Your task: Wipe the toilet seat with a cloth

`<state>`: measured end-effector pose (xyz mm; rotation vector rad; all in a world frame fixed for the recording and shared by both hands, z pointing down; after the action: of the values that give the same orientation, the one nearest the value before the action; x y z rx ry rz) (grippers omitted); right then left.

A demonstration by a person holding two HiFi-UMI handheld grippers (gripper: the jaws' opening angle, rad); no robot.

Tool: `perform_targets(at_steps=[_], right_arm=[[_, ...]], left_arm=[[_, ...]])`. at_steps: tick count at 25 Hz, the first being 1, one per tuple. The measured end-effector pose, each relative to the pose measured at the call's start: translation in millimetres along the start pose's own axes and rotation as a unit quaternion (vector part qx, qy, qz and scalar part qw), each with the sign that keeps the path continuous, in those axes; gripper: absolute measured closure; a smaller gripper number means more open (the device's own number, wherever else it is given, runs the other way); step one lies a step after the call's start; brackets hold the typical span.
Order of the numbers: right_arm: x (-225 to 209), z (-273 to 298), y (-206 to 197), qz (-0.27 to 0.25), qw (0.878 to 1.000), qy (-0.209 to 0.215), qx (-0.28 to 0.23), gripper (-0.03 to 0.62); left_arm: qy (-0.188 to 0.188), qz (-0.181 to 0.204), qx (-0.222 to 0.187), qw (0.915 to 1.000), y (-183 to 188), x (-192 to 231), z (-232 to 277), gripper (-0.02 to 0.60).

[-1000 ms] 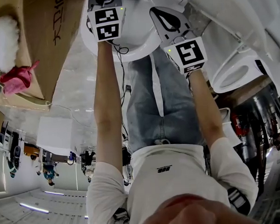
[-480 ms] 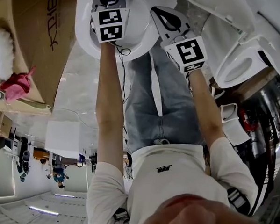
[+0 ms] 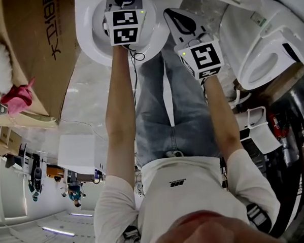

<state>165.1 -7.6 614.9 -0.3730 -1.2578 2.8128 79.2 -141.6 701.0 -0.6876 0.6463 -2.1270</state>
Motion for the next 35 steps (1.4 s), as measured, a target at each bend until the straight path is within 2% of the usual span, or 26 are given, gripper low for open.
perform_targets(at_steps=[13,23,35], right_arm=[[-3,-35,-30,0.026,0.999,-0.042,-0.007,0.599],[4,-57,-50,0.039,0.997,-0.061,-0.015,0.599],[22,-80,-76,0.042,0.997,-0.062,-0.018,0.599]], left_arm=[[-0.057,0.039,0.015,0.9975,-14,-56,16,0.506],[-0.098,0.068,0.042,0.992,-31,-88,15,0.506],[-0.112,0.071,0.063,0.9892,-73,-117,-4,0.506]])
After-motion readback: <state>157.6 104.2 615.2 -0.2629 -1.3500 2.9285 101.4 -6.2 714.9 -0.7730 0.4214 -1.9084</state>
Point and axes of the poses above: the fingertips, and each gripper's own axes: z forward along the fingers, x to its left, y out of its top, the point moved 8 cm from there along -z, backward along the fingers, and after that the axes turned 5 degrees about -z, right-handed, at the moved point
